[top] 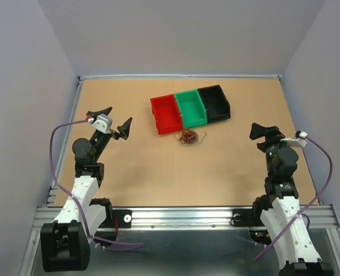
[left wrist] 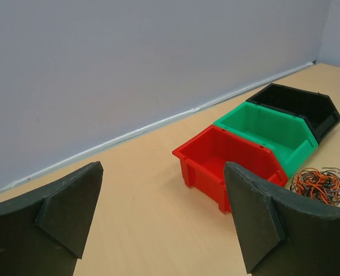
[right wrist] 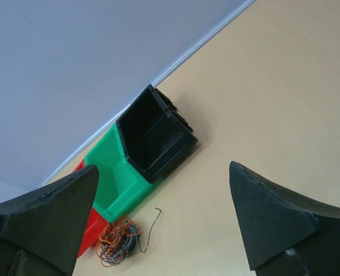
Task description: Untangle the cables
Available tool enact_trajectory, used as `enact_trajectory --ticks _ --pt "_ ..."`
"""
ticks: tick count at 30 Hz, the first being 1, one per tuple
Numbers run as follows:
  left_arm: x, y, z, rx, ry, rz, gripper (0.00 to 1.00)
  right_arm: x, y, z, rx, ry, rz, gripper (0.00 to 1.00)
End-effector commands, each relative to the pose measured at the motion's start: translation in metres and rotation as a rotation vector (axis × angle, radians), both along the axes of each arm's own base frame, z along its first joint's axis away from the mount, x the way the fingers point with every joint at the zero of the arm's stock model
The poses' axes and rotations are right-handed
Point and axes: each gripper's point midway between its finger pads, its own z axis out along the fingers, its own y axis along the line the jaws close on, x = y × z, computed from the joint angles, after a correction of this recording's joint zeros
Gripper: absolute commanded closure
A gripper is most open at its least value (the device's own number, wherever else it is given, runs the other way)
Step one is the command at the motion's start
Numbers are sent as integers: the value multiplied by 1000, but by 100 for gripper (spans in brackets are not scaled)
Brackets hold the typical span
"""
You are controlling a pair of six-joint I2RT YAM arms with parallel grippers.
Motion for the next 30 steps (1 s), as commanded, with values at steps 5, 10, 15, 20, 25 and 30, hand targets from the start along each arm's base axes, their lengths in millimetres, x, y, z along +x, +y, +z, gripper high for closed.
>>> enact_trajectory --ticks 5,10,15,20,25,30 --pt "-5 -12 34 23 -114 -38 1 11 18 -17 -98 83 128 0" --pt "-4 -13 34 30 -110 -44 1 28 57 -36 -148 173 377 0" --pt "-4 -15 33 35 -107 -50 1 39 92 -50 -198 192 499 5" --pt "-2 -19 30 44 -94 -58 1 58 149 -59 -278 238 589 8" --pt "-1 -22 28 54 -86 -67 1 72 192 -65 -325 236 646 13" --pt "1 -26 24 67 -74 -81 2 88 221 -78 -356 245 696 16"
